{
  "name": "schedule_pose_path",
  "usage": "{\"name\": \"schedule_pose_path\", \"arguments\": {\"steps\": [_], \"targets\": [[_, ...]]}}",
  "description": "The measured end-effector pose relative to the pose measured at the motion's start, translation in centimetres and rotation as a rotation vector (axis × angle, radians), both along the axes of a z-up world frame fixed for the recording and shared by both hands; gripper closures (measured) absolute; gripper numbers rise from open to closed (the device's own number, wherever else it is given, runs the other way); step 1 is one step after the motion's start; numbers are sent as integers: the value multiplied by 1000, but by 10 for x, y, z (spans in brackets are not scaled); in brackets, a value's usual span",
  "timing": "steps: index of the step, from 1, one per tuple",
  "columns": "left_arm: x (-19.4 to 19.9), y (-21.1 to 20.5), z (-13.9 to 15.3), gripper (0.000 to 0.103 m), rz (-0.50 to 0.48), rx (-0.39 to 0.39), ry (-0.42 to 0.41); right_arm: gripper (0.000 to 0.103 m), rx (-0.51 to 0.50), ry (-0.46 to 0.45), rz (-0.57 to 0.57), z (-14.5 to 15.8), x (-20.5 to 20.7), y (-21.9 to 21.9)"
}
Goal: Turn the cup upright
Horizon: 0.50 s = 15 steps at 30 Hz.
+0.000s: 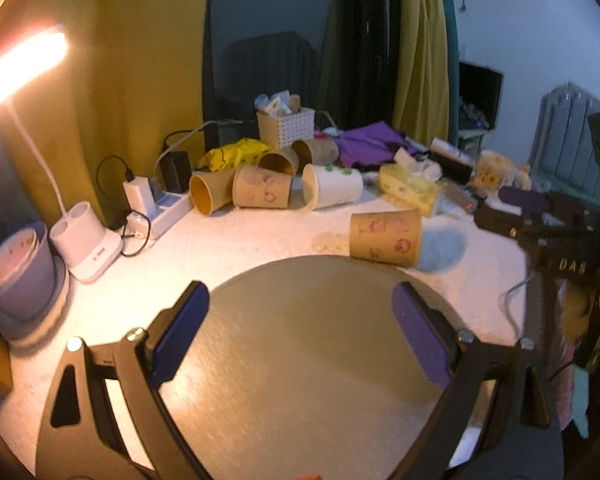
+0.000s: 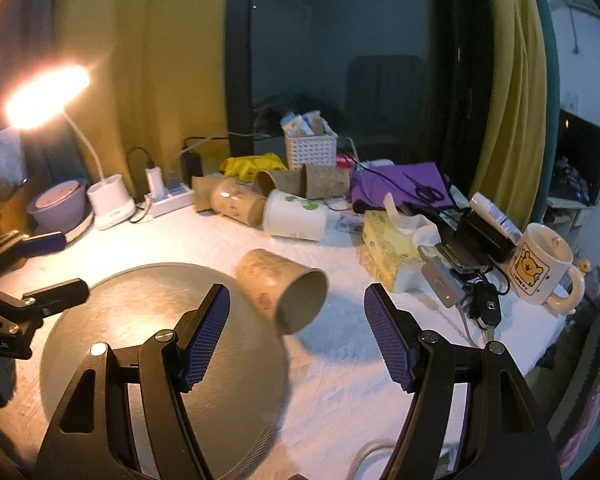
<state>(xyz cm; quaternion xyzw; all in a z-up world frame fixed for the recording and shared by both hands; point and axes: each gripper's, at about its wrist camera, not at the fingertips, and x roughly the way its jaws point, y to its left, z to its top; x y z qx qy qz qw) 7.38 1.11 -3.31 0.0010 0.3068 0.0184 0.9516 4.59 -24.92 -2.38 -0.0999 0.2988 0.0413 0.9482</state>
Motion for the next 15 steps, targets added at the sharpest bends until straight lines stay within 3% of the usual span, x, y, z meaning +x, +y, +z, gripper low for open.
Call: {"name": "schedule_pose_path", "arguments": {"steps": [8, 15], "targets": [[60, -10, 4, 9, -74, 158, 83, 30, 31, 12, -8, 0, 42, -30], [124, -24, -1, 9, -171, 240, 151, 30, 16, 77, 23, -5, 84, -44]]}}
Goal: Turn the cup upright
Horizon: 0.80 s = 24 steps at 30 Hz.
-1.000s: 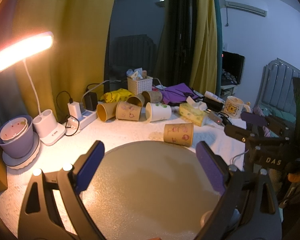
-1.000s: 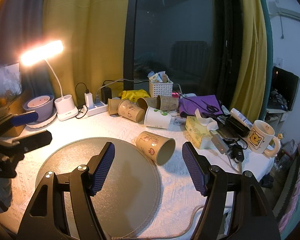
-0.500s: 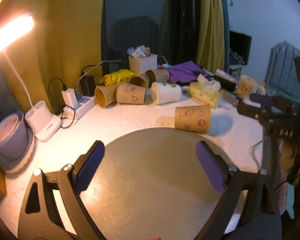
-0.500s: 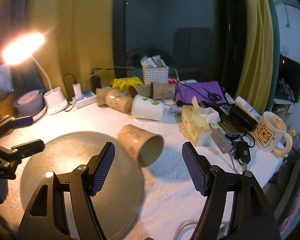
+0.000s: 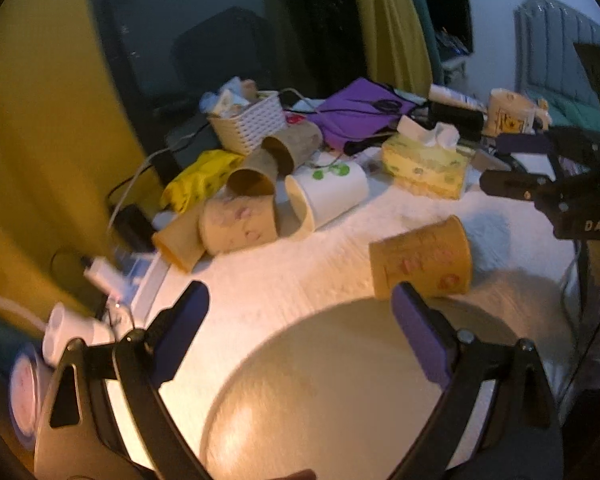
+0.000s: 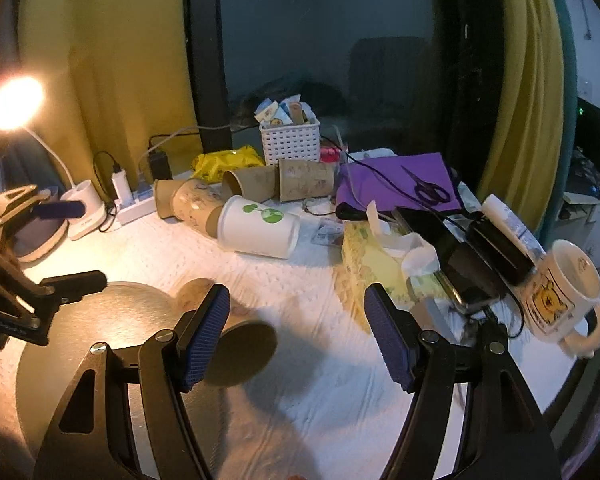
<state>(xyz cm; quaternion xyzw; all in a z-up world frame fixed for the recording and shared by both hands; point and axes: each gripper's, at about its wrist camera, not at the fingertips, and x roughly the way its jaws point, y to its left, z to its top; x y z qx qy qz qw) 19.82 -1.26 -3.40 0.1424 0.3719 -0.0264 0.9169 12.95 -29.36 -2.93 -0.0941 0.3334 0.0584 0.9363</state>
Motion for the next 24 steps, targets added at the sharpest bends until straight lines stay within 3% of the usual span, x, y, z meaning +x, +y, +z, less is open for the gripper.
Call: {"name": "schedule_pose_path", "arguments": {"steps": [10, 14, 18, 24], "targets": [[93, -8, -14, 9, -98, 92, 62, 30, 8, 80, 18, -8, 65, -28], [118, -15, -21, 9, -206, 100, 84, 30, 38, 106, 19, -14, 85, -37], [146, -22, -31, 9, -281, 153, 88, 30, 69, 120, 37, -19, 95, -39], [182, -27, -45, 10, -359, 151, 136, 30, 92, 136, 57, -23, 104, -45]]}}
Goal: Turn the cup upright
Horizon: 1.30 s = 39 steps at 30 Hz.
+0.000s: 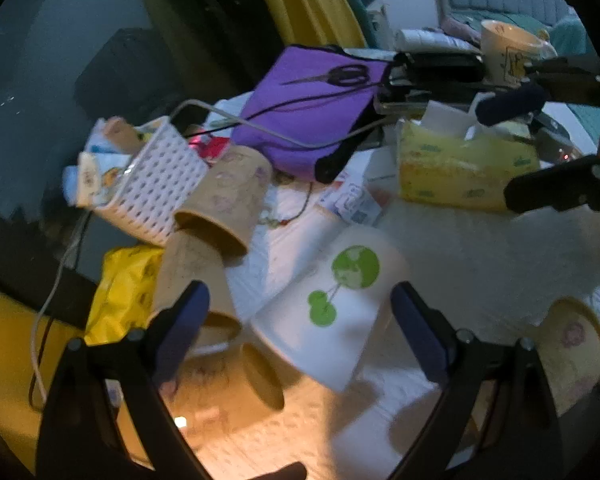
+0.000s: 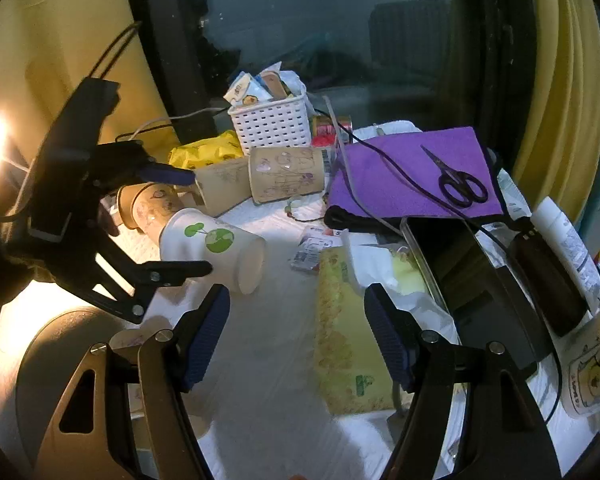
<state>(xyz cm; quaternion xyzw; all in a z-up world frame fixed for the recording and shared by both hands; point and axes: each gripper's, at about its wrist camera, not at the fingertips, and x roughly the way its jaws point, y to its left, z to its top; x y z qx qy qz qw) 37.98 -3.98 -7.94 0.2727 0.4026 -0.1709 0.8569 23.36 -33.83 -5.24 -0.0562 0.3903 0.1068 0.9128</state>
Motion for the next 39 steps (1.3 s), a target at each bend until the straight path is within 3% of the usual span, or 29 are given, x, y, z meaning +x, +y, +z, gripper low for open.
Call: {"name": "schedule_pose_path", "arguments": {"steps": [3, 6, 7, 8, 13, 18, 28, 39], "targets": [[6, -9, -9, 10, -44, 16, 39, 30, 5, 9, -4, -3, 5, -4], [12, -19, -22, 11, -63, 80, 69, 30, 11, 13, -8, -5, 8, -8], [14, -21, -27, 23, -64, 96, 87, 30, 13, 12, -8, -5, 9, -9], [17, -22, -31, 25, -56, 104, 103, 30, 13, 12, -10, -5, 9, -10], [21, -17, -26, 36, -11, 42, 107, 30, 14, 8, -21, -2, 6, -13], [2, -13, 2, 37, 17, -32, 64, 30, 12, -13, -34, 9, -5, -13], [-95, -18, 61, 37, 62, -65, -76, 30, 0, -64, -29, 32, -54, 12], [-204, -1, 68, 37, 171, -118, -109, 30, -31, -90, 4, 39, -122, 66]]}}
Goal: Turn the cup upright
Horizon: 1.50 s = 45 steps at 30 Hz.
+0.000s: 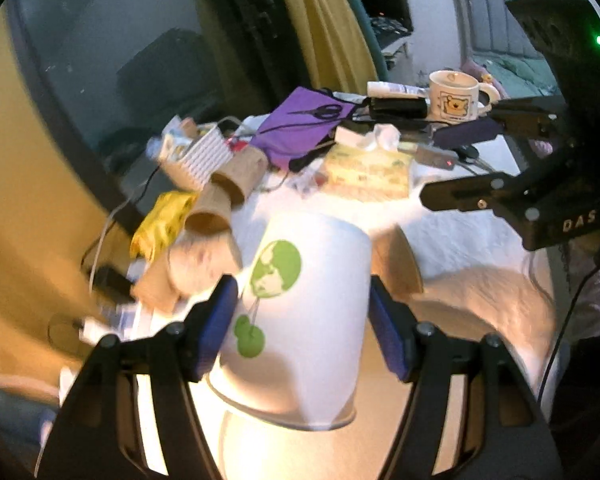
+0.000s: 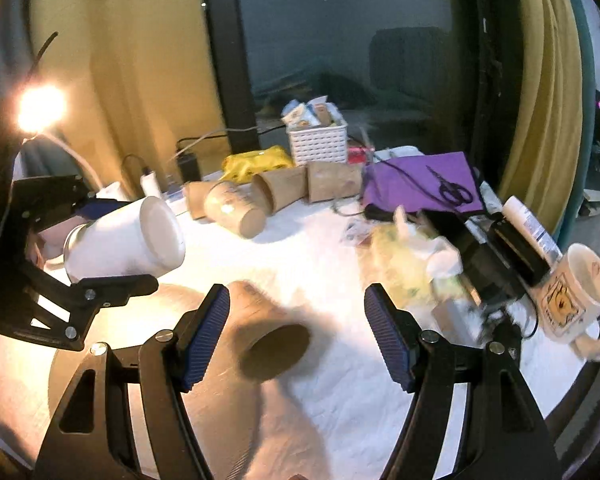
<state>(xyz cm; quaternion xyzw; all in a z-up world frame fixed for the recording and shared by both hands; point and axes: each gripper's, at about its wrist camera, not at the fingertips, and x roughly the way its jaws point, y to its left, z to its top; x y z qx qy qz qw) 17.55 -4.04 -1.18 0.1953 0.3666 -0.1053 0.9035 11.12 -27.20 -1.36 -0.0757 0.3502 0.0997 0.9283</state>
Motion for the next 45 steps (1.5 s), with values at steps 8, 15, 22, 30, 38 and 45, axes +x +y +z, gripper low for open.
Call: {"name": "schedule_pose_path", "arguments": {"steps": [8, 15, 22, 30, 38, 45], "targets": [[-66, 12, -32, 37, 82, -60, 40, 30, 3, 44, 36, -27, -44, 36], [-106, 15, -54, 37, 80, -92, 48, 30, -14, 93, 67, -55, -69, 64], [-114, 17, -71, 36, 54, -64, 56, 30, -21, 123, 86, -68, -65, 81], [-114, 15, -83, 30, 13, -81, 58, 30, -32, 144, 102, -79, -52, 95], [-118, 22, -82, 19, 21, -101, 61, 30, -55, 184, 116, -90, -51, 98], [-142, 40, -85, 19, 71, -100, 96, 30, -57, 197, 162, -93, -62, 103]]}}
